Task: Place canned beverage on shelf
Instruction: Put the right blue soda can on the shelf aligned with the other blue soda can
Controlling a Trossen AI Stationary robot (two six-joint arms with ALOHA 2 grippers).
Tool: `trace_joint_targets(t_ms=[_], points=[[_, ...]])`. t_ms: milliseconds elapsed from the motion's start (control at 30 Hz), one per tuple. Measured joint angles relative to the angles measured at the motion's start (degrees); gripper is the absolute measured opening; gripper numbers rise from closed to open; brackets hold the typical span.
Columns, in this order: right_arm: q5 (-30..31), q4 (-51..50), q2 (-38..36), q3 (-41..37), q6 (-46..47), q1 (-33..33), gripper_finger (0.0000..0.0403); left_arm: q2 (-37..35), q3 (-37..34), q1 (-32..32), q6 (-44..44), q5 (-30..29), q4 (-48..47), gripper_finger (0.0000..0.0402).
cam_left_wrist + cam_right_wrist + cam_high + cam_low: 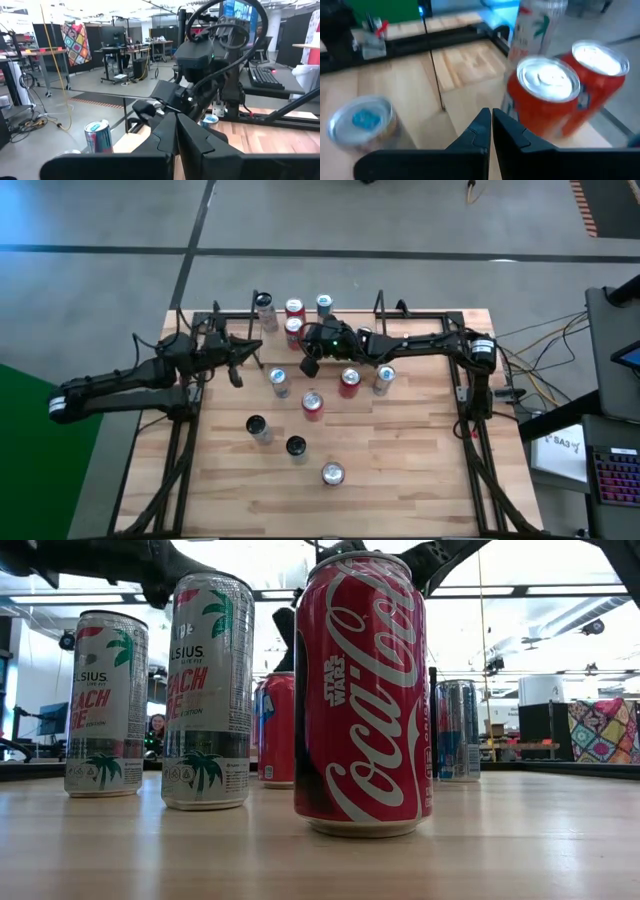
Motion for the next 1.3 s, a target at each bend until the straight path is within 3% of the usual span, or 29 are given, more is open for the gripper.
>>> trace_joint_targets(t_ms=[1000, 1300], points=[[3.0, 3.0, 4.7, 0.6, 1.2, -3.5, 0.0009, 1.0, 0.0, 0.1, 2.9, -0.6, 0.7, 0.0], [2.8, 1.8, 1.3, 0.6, -0.4, -3.4, 0.0009, 1.0, 0.0, 0.0, -0.4, -0.6, 0.0, 0.0]])
